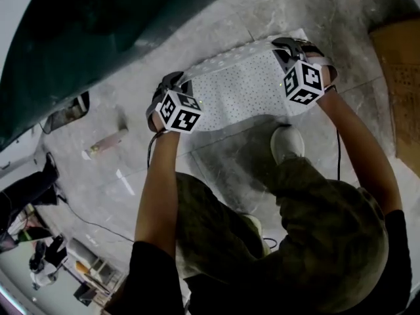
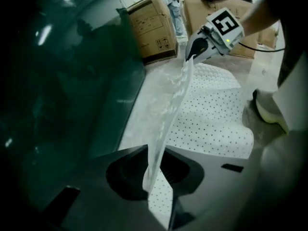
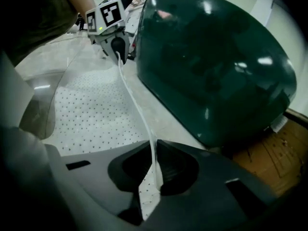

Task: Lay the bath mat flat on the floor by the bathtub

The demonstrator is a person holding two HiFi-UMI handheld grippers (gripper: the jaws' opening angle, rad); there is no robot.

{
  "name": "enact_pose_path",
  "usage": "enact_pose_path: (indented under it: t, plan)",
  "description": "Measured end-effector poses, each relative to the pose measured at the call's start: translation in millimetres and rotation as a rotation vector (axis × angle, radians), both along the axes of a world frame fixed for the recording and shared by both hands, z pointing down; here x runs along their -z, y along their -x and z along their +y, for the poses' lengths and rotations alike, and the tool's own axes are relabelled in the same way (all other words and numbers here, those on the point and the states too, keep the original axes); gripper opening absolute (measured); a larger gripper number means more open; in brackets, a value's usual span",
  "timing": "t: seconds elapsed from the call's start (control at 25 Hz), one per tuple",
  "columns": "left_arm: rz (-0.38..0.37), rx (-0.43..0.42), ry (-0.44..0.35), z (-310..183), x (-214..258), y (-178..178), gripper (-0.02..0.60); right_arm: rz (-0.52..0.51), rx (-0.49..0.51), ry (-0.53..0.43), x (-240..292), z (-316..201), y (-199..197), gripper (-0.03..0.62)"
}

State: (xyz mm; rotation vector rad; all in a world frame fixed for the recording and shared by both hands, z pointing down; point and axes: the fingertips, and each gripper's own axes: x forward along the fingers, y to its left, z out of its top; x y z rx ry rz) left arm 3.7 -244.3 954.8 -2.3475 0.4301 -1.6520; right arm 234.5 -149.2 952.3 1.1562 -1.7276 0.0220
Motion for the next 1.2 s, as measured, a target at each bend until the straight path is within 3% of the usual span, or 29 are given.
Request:
enact_pose_path:
  t: [0.08,0.12,0.2,0.32,0.56,0.68,0.88,1.12,1.2]
  plan:
    - [-0.012,-0.038,-0.057,-4,5,8,0.076,-0.060,-0.039,-0.043,11,-6,-1,0.053]
    - [-0.032,-0.049,-0.071,-4,4,16,0.111,-0.080,-0.047,-0.063,15,-9,0,0.098]
    - [-0.061,-0.043,-0.056,0,-3,32,0.165,-0.088,-0.040,-0.099,17,-13,3,0.147]
    - [-0.036,-0.001,-0.010,4,-10,43,0.190,-0.061,-0.046,-0.155,19,-19,2,0.252]
    - [0.018,0.103,0.072,-2,-13,60,0.228,-0.131,-0.208,-0.214,22,-22,-19,0.293]
    - [0.004,0.149,0.089,-3,-15,79,0.229,-0.191,-0.289,-0.177,7,-9,-33,0.301]
    - [0.050,0.247,0.175,6,-24,88,0.229,-0.279,-0.425,-0.101,-26,23,-52,0.304]
    - [-0.029,0.248,0.208,17,-48,111,0.235,-0.343,-0.536,-0.070,-49,58,-70,0.304]
    - [-0.024,0.316,0.225,18,-56,122,0.236,-0.347,-0.568,-0.058,-56,71,-78,0.304]
